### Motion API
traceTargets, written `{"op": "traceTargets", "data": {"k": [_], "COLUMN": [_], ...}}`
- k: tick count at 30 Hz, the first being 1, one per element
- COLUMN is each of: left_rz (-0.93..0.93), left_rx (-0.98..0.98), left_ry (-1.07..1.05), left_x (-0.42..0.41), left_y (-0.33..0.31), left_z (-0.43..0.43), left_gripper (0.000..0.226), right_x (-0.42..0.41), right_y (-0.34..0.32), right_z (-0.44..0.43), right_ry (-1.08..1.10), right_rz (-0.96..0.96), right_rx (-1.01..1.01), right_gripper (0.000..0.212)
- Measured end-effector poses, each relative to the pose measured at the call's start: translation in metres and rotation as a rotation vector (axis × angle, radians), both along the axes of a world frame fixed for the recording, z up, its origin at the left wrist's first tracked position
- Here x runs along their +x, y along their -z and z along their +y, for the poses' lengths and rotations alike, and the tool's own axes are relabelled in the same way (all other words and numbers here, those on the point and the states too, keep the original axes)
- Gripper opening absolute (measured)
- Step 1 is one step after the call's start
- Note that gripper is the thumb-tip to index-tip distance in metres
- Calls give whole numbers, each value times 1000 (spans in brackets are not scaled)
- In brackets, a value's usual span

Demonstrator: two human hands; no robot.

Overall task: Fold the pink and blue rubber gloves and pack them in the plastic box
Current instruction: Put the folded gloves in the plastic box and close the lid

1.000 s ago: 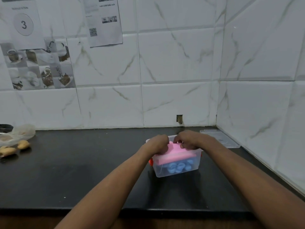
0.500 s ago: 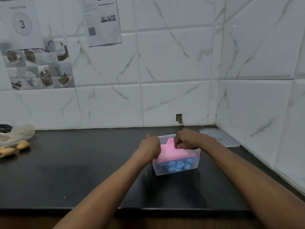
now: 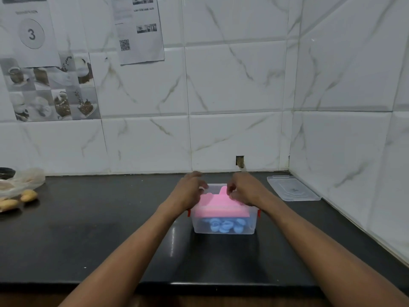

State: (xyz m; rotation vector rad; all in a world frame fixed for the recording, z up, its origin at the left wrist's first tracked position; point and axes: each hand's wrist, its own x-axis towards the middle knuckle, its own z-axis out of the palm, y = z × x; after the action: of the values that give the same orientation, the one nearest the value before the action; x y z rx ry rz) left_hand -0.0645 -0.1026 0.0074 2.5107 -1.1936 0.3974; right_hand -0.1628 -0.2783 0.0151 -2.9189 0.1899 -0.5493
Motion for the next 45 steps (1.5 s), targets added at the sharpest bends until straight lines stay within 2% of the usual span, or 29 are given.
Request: {"op": "traceTargets", "data": {"k": [2, 6, 9, 11, 13, 14, 16, 18, 20, 23, 30, 34, 37, 39, 43, 45], "left_rz": [15, 149, 147, 161, 229, 280, 405, 526, 571, 495, 389, 409, 439, 430, 231, 230], "left_rx": [25, 293, 270, 56, -352, -564, -878, -1029, -1074, -1087, -1126, -1110, -1094, -1113, -1100, -1059], "left_ry": [56, 61, 63, 64, 48, 33, 18, 32, 59, 9, 10, 25, 46, 49, 27, 46], "left_x": [-1, -6, -5, -3, -3, -4, -8, -12, -12, -7, -1, -3, -5, -8, -7, -5], "left_y": [-1, -8, -10, -7, 4, 11, 32, 53, 65, 71, 77, 78, 76, 72, 50, 27], "left_z": [-2, -10, -16, -14, -3, 4, 15, 20, 19, 14, 18, 17, 18, 19, 18, 14], "left_gripper": [23, 23, 22, 19, 20, 20, 25, 36, 42, 47, 61, 60, 61, 58, 23, 18], "right_x": [0, 3, 4, -2, -13, -19, -32, -43, -48, -46, -39, -45, -49, -53, -63, -66], "right_y": [-5, -4, -8, -12, -12, -8, 6, 25, 44, 69, 85, 83, 66, 44, -15, -42], "right_z": [-3, -1, -1, -10, -34, -52, -91, -122, -143, -160, -160, -150, -139, -130, -104, -88], "right_ry": [-39, -60, -78, -53, 85, 190, 395, 521, 539, 504, 473, 441, 388, 333, 201, 86], "right_rz": [86, 314, 270, 32, -243, -314, -281, -125, 15, 138, -29, -79, -223, -384, -800, -937], "right_rx": [28, -35, -23, 31, 105, 120, 110, 85, 31, -47, -170, -294, -215, -133, 342, 597], "right_gripper": [17, 23, 22, 20, 19, 18, 19, 20, 27, 39, 15, 14, 14, 17, 8, 9]}}
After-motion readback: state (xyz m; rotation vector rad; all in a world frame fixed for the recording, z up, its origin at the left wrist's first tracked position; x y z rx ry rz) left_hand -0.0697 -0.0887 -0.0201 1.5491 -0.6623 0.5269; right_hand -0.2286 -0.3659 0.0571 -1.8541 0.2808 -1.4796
